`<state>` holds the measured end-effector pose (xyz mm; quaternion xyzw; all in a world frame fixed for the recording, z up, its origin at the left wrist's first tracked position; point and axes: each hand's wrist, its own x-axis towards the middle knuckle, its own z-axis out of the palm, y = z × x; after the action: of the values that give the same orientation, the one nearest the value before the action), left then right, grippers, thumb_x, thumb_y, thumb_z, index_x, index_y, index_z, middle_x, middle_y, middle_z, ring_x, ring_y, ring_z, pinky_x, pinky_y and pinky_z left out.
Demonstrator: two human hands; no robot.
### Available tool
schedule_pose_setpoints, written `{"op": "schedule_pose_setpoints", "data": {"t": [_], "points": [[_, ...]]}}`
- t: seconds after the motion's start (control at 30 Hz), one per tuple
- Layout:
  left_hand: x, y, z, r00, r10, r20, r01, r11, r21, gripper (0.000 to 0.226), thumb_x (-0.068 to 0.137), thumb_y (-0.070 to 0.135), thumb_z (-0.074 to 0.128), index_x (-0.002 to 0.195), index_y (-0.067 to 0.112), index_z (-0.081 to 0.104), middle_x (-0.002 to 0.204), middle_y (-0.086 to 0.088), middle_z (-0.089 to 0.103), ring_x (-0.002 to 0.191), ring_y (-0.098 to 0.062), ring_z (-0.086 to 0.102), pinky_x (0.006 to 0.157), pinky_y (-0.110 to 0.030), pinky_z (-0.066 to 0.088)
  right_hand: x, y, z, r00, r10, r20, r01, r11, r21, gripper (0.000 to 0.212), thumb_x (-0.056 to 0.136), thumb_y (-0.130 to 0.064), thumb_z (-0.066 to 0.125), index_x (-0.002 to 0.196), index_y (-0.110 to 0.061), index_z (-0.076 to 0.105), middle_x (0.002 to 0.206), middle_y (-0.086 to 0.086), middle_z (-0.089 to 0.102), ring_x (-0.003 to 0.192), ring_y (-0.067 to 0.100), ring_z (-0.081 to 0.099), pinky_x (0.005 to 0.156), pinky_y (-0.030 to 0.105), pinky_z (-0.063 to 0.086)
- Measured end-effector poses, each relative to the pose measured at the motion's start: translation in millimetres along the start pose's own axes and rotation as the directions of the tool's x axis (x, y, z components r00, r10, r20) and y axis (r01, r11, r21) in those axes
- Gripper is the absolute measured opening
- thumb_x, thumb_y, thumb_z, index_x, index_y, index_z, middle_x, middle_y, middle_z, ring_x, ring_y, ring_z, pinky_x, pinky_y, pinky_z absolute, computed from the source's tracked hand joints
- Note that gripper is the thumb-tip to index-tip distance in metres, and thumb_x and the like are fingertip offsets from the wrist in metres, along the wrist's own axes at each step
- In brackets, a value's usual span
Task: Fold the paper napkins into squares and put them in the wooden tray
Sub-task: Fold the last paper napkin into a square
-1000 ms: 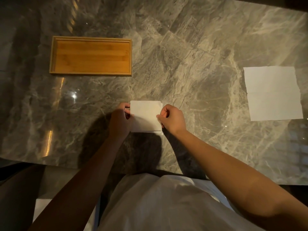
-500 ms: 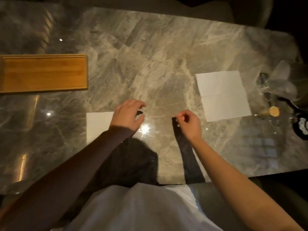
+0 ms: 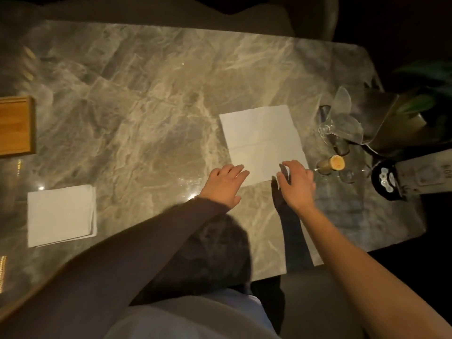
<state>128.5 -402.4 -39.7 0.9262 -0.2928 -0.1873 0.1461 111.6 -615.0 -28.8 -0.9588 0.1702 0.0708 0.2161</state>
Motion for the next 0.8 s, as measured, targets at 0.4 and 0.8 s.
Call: {"op": "schedule_pose_setpoints", "data": {"t": [0.4, 0.8], "points": [[-65, -28, 19, 0.986, -0.127, -0.111, 0.14, 0.983, 0.118, 0.048, 0.075, 0.034, 0.067, 0.118, 0.019, 0.052, 0.126, -0.004, 0.054, 0.117, -0.027, 0.048, 0.098, -0.042, 0.035, -22, 5, 7, 0.904, -0.354, 0.238, 0.385, 0.918, -0.097, 0.03, 0.092, -0.031, 0.052, 0.121, -0.027, 0.058, 0.121, -0.006, 0.06, 0.118, 0.019, 0.045, 0.099, 0.038, 0.029], [-124, -62, 13, 0.996, -0.037, -0.08, 0.041, 0.998, 0.052, 0.042, 0.077, 0.026, 0.058, 0.118, 0.024, 0.054, 0.126, 0.001, 0.055, 0.114, -0.019, 0.053, 0.095, -0.035, 0.038, -19, 19, -3, 0.733, -0.542, 0.412, 0.628, 0.771, -0.103, 0.031, 0.086, -0.022, 0.063, 0.117, -0.031, 0.062, 0.116, -0.004, 0.059, 0.113, 0.02, 0.049, 0.095, 0.035, 0.034]]}}
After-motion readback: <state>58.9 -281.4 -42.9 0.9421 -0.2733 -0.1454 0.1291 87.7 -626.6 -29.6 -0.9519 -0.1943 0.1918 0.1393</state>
